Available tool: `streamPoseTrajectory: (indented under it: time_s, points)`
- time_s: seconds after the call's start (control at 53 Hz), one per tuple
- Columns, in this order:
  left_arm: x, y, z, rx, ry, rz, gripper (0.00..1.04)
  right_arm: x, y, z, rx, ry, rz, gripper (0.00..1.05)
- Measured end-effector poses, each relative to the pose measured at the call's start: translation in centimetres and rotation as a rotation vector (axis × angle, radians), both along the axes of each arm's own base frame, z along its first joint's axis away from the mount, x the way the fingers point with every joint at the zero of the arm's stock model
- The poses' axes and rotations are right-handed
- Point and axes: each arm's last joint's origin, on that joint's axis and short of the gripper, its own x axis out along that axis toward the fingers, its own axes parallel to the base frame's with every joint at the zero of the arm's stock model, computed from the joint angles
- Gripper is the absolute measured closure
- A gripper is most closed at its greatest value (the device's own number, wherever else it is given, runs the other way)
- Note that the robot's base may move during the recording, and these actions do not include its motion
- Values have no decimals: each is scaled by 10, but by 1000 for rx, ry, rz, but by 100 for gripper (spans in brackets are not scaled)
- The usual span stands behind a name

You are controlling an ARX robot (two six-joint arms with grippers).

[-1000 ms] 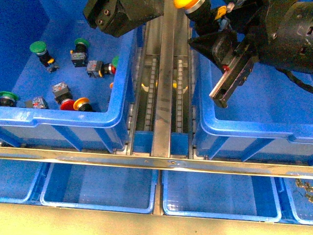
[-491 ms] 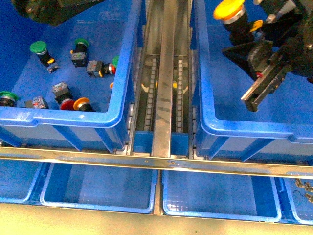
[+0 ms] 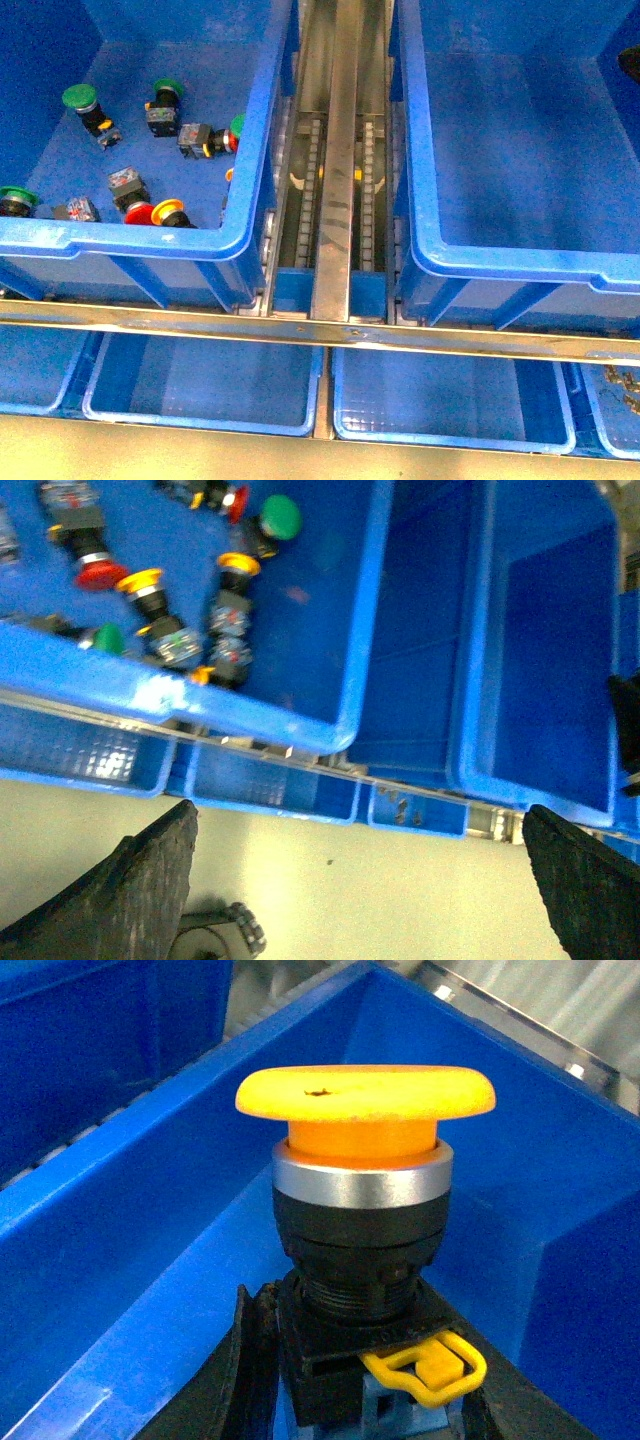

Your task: Pick red and yellow buttons and place in box

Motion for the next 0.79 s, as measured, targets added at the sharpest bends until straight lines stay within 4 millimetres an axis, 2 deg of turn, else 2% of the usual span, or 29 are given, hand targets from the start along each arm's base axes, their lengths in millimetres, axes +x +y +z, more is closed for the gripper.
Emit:
streamPoseTrajectory:
  time_s: [0.189, 0.359, 0.566, 0.68, 0.793]
  points:
    - [-33, 38, -17, 37, -7, 96, 8, -13, 2, 10, 63, -3, -81, 73]
    - [-37, 57, -16, 34, -57, 151, 8, -23, 4, 12, 110, 16, -150, 73]
    - [-40, 68, -17, 38, -64, 141, 8, -27, 17, 10, 126, 35, -164, 73]
    - [-41, 65, -25, 367, -349, 250, 23, -28, 19, 11, 125, 30, -187, 74]
    - [-47, 53, -19, 552, -622, 334, 45, -30, 23, 9, 130, 34, -209, 74]
